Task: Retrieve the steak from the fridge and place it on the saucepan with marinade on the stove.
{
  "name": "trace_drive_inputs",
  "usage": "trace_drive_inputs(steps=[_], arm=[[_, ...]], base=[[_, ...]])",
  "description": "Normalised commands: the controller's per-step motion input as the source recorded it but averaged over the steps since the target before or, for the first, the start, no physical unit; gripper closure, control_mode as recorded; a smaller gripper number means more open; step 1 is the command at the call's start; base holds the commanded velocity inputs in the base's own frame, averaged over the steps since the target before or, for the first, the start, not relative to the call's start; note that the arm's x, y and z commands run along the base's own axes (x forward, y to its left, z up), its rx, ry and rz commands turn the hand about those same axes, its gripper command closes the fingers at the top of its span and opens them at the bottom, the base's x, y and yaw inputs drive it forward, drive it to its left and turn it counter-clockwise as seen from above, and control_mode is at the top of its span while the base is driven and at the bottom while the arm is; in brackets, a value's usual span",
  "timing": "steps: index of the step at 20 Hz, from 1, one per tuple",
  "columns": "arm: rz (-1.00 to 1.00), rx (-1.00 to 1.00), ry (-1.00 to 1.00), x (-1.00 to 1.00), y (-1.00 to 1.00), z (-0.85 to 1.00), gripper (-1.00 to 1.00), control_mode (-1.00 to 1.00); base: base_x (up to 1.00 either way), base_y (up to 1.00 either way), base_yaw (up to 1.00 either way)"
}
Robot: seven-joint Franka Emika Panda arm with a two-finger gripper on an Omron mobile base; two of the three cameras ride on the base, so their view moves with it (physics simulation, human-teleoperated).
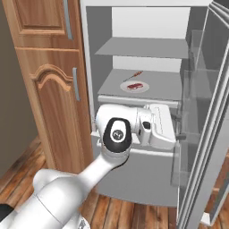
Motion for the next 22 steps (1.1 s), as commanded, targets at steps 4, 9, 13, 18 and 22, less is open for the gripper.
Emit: trace_drive_inputs(steps=[4,9,13,18,22], arm=[[0.0,0.0,0.0,0.01,-0.53,-0.02,-1.0,-1.0],[0.0,0.0,0.01,0.1,-0.43,0.0,-1.0,-1.0],[0.0,0.0,0.01,0.08,-0.27,0.0,-1.0,-1.0],[0.0,0.0,0.0,0.0,-0.02,0.0,-1.0,-1.0],[0.03,-0.03,0.01,-0.19,0.66,0.0,-1.0,-1.0]], base=[[0.0,0.0,0.0],[0.0,0.0,0.0],[0.0,0.0,0.0],[0.0,0.0,0.0],[0.0,0.0,0.0]])
